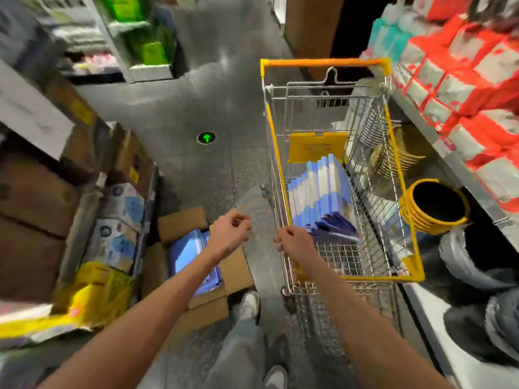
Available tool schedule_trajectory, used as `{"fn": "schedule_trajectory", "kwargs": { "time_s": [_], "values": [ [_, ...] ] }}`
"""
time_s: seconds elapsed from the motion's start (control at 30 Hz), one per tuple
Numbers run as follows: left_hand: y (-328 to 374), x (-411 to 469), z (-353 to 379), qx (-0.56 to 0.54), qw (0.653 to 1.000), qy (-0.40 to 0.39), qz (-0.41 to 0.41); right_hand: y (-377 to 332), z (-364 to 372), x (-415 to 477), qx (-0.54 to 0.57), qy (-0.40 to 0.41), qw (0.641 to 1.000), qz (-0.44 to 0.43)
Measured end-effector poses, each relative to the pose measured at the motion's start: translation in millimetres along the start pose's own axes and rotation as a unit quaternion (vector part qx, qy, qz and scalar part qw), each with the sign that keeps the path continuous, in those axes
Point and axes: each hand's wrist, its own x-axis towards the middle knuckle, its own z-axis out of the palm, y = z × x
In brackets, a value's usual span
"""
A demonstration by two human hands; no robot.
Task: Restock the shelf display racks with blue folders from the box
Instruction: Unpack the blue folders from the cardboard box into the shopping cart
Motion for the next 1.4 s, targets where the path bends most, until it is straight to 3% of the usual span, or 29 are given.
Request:
{"fn": "schedule_trajectory", "kwargs": {
  "time_s": [0.33,0.63,1.13,1.4],
  "values": [
    [-100,-98,-100,0.031,0.992,0.084,-0.094,-1,122,-55,-0.055,-0.139,0.989,0.004],
    [-172,-116,-165,0.007,0.981,0.119,-0.152,-8,224,-57,-0.123,-0.209,0.970,-0.003],
    [-308,14,-278,-0.093,0.969,0.024,-0.229,-28,425,32,-0.175,-0.144,0.964,0.137],
    [-368,70,-275,-0.093,0.959,-0.016,-0.266,17,452,92,-0.150,-0.113,0.968,0.166]
  ]
}}
